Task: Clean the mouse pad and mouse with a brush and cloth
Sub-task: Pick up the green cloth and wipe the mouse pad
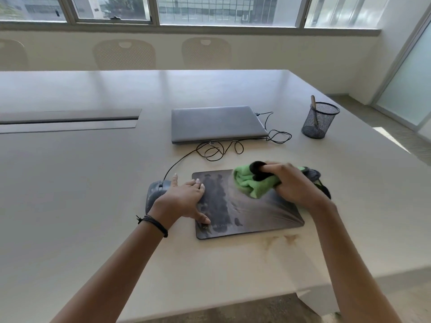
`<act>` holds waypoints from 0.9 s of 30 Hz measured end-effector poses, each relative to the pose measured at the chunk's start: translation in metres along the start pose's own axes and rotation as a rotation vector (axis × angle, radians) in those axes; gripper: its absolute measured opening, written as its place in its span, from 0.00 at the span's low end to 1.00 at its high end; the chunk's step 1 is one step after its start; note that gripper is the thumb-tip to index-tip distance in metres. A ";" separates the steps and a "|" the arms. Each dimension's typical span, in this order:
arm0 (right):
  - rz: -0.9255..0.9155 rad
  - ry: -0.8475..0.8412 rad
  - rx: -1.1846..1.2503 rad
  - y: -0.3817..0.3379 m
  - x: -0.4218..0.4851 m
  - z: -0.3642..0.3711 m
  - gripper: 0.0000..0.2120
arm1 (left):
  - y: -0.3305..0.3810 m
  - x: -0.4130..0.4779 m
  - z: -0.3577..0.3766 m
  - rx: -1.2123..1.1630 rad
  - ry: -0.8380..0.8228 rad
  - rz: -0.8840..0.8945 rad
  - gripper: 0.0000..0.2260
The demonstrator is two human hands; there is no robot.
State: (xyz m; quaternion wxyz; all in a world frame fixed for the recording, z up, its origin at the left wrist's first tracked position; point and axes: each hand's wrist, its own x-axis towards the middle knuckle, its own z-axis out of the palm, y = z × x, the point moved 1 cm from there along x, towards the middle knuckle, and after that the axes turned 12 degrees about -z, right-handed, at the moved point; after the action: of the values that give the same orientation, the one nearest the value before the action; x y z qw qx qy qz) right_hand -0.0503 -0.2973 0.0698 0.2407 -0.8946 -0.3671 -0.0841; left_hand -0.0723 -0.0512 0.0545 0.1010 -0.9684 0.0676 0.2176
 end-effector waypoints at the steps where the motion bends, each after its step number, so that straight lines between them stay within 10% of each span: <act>1: -0.048 -0.034 0.043 -0.010 0.006 0.005 0.29 | 0.000 0.000 0.000 0.003 -0.001 0.000 0.44; 13: -0.229 -0.247 0.124 -0.021 -0.007 0.033 0.26 | 0.003 0.003 -0.001 0.050 -0.017 -0.018 0.44; 27: -0.028 -0.018 0.116 0.047 -0.060 -0.016 0.27 | -0.001 -0.001 0.003 -0.044 -0.037 -0.004 0.44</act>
State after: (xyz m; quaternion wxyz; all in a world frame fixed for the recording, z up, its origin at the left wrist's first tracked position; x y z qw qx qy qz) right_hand -0.0598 -0.3708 0.0468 0.2877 -0.8745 -0.3861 -0.0576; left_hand -0.0743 -0.0490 0.0526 0.0812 -0.9664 0.0587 0.2368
